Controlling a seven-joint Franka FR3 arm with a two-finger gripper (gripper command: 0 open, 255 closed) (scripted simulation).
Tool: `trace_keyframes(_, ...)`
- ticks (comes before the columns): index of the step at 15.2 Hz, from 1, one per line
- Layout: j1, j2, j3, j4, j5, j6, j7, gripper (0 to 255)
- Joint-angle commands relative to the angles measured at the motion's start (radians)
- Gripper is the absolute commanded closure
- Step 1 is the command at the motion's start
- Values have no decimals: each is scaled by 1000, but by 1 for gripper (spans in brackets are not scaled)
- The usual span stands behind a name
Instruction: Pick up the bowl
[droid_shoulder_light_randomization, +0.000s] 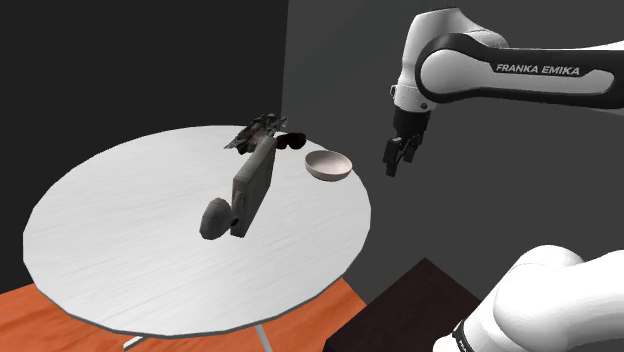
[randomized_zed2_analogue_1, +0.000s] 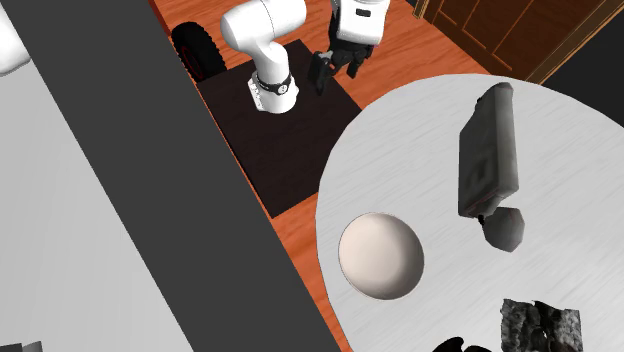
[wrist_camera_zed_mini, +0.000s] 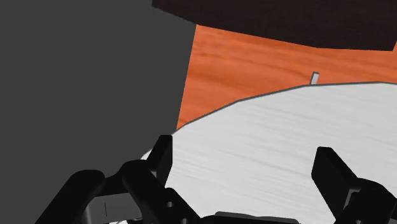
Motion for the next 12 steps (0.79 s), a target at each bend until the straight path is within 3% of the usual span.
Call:
trace_keyframes(1,0,74,7,19,-5,60,8,0)
trace_keyframes(12,-13,468,20,219,-62,281,25,0)
